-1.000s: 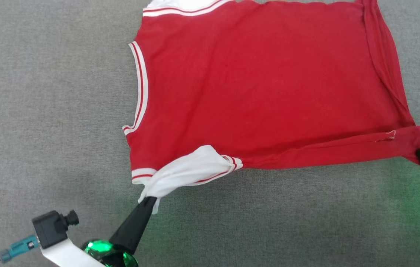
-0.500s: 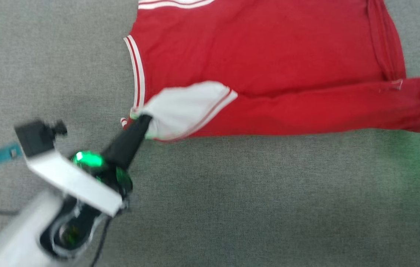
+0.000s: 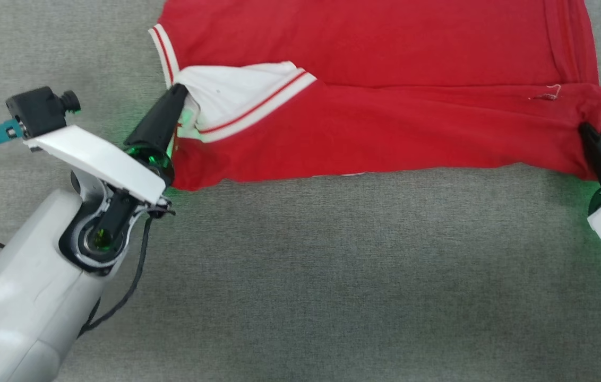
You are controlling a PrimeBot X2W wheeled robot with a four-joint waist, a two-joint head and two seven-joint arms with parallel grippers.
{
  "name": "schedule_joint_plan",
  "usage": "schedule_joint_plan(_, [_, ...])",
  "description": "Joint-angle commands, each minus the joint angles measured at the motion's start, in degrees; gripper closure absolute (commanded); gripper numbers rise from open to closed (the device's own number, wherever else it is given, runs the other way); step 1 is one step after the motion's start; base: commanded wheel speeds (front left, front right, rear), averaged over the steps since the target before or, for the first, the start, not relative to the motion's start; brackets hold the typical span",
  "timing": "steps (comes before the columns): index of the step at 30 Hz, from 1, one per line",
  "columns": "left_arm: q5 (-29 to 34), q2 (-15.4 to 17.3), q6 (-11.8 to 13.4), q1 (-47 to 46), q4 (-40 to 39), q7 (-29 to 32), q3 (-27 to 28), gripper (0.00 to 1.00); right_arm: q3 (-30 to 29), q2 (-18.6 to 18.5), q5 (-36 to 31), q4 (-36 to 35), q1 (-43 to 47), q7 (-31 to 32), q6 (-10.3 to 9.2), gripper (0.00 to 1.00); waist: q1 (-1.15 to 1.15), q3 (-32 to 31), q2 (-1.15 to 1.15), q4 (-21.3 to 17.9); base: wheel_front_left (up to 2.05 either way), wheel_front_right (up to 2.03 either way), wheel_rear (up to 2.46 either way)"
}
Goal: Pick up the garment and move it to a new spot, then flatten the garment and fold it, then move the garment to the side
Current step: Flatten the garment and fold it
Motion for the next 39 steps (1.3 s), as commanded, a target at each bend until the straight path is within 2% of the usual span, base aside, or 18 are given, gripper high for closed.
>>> schedule_joint_plan(1, [-0.4,-0.5,0.1,-1.1,1.9,-0.4,-0.2,1.0,0.7,-0.4,-0.3,0.8,-0.8,-0.7,0.0,1.0,0.0,0.5,0.0,-0.4,0.0,0.0,0.0])
schedule_joint_plan(10, [3.1,0.5,0.1,-3.3,8.2,-0.8,-5.4,0.98,3.2,-0.6,0.1,5.0,-3.5,-3.7,0.0,1.0,0.0,0.6,0.0,-0.9,0.0,0.0,0.0])
schedule_joint_plan(12, [3.4,0.8,0.1,-4.1,7.8,-1.2,-6.5,0.67,4.1,-0.9,0.0,5.5,-3.7,-4.4,0.0,1.0,0.0,0.1,0.0,-0.9,0.0,0.0,0.0])
schedule_joint_plan(13, [3.8,1.2,0.1,-4.6,7.3,-1.4,-7.1,0.56,4.6,-1.2,-0.1,5.5,-3.8,-4.9,0.0,0.73,0.0,-0.3,0.0,-0.8,0.0,0.0,0.0])
schedule_joint_plan(14, [4.7,1.9,0.1,-5.1,7.0,-1.7,-7.6,0.39,4.9,-1.5,-0.3,5.5,-3.9,-5.5,0.0,0.38,0.0,-0.7,0.0,-0.7,0.0,0.0,0.0])
schedule_joint_plan(15, [5.2,2.6,0.1,-5.5,6.5,-1.9,-8.1,0.11,5.1,-1.8,-0.7,5.6,-3.9,-6.0,0.0,0.0,0.0,-1.1,0.0,-0.6,0.0,0.0,0.0])
schedule_joint_plan(16, [5.7,3.2,0.1,-5.9,5.9,-1.9,-8.8,0.02,5.3,-2.2,-1.0,5.6,-3.8,-6.7,0.0,0.0,0.0,-1.6,0.0,-0.5,0.0,0.0,0.0])
schedule_joint_plan(17, [6.4,4.0,0.1,-6.5,5.5,-1.7,-9.6,0.0,5.5,-2.4,-1.2,5.7,-3.8,-7.1,0.0,0.0,0.0,-2.2,0.0,-0.5,0.0,0.0,0.0])
schedule_joint_plan(23, [11.6,9.9,0.1,-9.7,1.9,0.9,-14.7,0.0,5.9,-3.3,-1.6,5.7,-4.3,-8.7,0.0,0.0,0.0,-5.7,0.0,-0.1,0.0,0.0,0.0])
schedule_joint_plan(27, [13.4,12.7,0.1,-12.0,-0.5,6.9,-17.6,0.0,5.5,-3.2,-1.2,4.7,-3.0,-9.3,0.0,0.0,0.0,-7.2,0.0,0.2,0.0,0.0,0.0])
schedule_joint_plan(29, [13.1,13.8,1.0,-12.5,-1.4,12.0,-19.5,0.0,5.5,-3.0,-1.2,4.1,-2.4,-9.2,0.0,0.0,0.0,-7.6,0.0,0.2,0.0,0.0,0.0])
schedule_joint_plan(30, [12.9,14.9,2.2,-12.9,-2.8,17.9,-21.7,0.0,5.6,-2.9,-1.2,3.4,-2.1,-9.1,0.0,0.0,0.0,-7.8,0.0,-0.1,0.0,0.0,0.0])
schedule_joint_plan(32, [11.5,15.9,3.7,-13.0,-4.0,23.5,-23.2,0.0,5.9,-2.7,-1.3,2.8,-2.0,-9.0,0.0,0.0,0.0,-7.9,0.0,-0.5,0.0,0.0,0.0])
schedule_joint_plan(33, [11.5,15.9,3.7,-13.0,-4.0,23.5,-23.2,0.0,5.9,-2.7,-1.3,2.8,-2.0,-9.0,0.0,0.0,0.0,-7.9,0.0,-0.5,0.0,0.0,0.0])
schedule_joint_plan(36, [11.8,17.6,6.3,-13.6,-4.5,29.5,-25.1,0.0,6.4,-2.4,-1.1,2.2,-1.9,-9.0,0.0,0.0,0.0,-7.5,0.0,-1.5,0.0,0.0,0.0])
schedule_joint_plan(39, [9.5,17.6,8.2,-13.1,-3.8,33.5,-25.8,0.0,6.8,-2.2,-1.1,1.5,-1.7,-9.2,0.0,0.0,0.0,-6.6,0.0,-2.5,0.0,0.0,0.0])
